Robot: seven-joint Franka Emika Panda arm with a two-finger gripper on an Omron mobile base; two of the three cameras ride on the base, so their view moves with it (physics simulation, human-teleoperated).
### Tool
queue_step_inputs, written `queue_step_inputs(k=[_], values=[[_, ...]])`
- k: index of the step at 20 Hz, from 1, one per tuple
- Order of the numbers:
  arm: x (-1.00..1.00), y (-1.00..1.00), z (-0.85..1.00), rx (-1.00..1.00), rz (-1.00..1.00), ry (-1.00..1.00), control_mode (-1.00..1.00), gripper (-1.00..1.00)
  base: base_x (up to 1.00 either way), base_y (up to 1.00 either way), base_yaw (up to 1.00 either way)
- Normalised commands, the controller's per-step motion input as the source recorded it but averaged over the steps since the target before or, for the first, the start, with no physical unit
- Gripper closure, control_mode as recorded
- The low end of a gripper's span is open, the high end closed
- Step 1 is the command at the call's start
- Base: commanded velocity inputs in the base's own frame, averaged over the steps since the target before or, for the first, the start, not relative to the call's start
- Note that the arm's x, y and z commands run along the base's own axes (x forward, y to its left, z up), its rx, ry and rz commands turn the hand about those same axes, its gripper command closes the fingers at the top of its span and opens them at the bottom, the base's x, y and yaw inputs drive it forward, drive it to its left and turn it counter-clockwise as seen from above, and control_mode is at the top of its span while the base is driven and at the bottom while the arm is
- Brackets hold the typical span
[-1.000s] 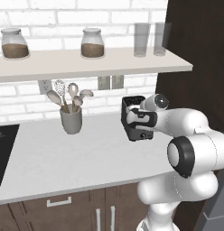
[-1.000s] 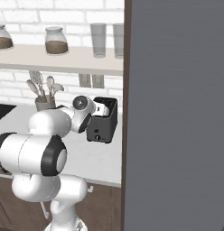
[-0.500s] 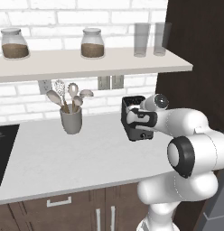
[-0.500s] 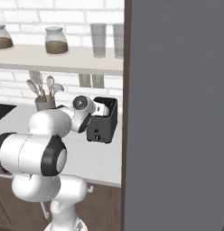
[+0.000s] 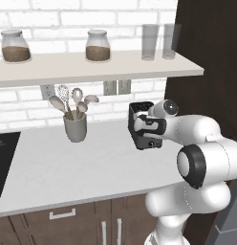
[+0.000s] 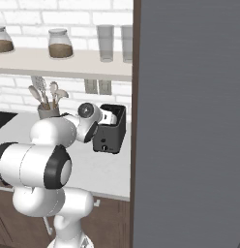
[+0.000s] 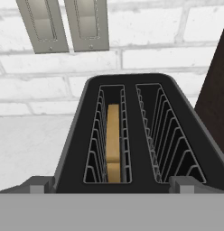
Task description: Start the toaster. Once the lever pops up, take the bread to the plate on the dining counter.
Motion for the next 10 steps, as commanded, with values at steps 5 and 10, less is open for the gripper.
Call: queue_step_inputs(k=[5, 10], values=[[0.00, 0.00, 0.00, 0.00, 0.00, 0.00, -1.00, -1.00, 0.00, 0.00, 0.00], [0.00, 0.00, 0.00, 0.00, 0.00, 0.00, -1.00, -1.00, 0.00, 0.00, 0.00]])
